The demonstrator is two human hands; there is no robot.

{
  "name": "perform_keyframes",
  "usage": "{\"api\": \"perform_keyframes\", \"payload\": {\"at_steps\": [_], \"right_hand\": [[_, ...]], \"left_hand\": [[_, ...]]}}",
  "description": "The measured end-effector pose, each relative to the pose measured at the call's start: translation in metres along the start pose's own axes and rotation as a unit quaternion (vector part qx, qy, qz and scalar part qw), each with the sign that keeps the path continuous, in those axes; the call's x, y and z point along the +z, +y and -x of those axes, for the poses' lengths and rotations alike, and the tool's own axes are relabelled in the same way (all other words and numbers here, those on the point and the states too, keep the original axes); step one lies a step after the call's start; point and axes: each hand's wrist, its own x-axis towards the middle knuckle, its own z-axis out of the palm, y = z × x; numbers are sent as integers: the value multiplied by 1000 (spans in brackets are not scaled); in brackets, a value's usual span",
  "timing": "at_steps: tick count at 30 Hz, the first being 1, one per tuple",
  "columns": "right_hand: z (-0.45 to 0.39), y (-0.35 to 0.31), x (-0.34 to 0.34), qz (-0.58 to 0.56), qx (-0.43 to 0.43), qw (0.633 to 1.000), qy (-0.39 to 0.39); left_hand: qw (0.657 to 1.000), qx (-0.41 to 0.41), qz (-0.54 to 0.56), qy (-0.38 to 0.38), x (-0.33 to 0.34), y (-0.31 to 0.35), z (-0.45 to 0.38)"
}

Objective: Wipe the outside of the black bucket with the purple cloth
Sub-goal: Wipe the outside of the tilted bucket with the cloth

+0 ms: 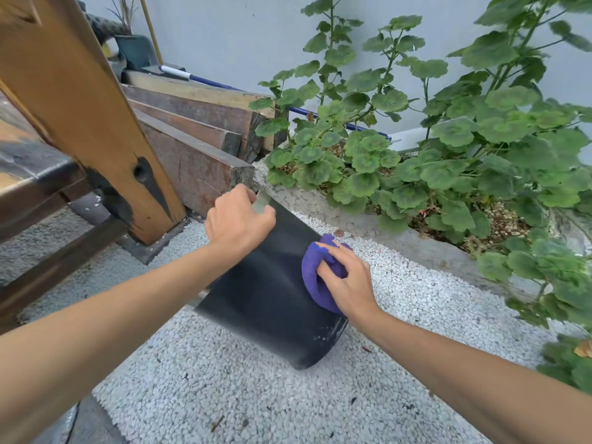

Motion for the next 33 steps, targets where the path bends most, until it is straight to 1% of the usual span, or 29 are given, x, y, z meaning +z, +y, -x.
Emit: {"api": "perform_keyframes", "payload": {"at_steps": [3, 6, 9, 11, 16, 20, 24, 25, 27, 29, 31, 33], "right_hand": [[7, -9, 0, 43, -3, 999, 32], [23, -6, 2, 75, -7, 997, 33], [32, 3, 2, 110, -32, 993, 40], [36, 8, 0, 123, -49, 991, 37], [43, 11, 0, 135, -67, 988, 28], [39, 10, 1, 121, -49, 991, 39], [37, 15, -2, 126, -52, 990, 47], [39, 16, -2, 134, -58, 988, 44], [41, 18, -3, 148, -71, 986, 37], [43, 18, -4, 146, -74, 986, 28], [42, 18, -6, 146, -71, 986, 29], [42, 18, -8, 146, -66, 987, 28]], "left_hand": [[999, 35, 7, 34, -4, -1, 5], [996, 80, -20, 43, -6, -13, 8], [976, 180, -99, 67, -6, -27, 4], [962, 226, -132, 80, -6, -34, 1], [956, 246, -115, 107, -2, -44, -6], [965, 221, -67, 121, 3, -41, -3], [984, 146, 55, 87, 9, -36, 2], [982, 155, 78, 79, 9, -38, 2], [968, 222, 102, 51, 9, -42, 3], [955, 287, 77, -11, 10, -45, 3], [951, 292, 53, -84, 11, -43, 3], [953, 275, 24, -124, 10, -39, 4]]}}
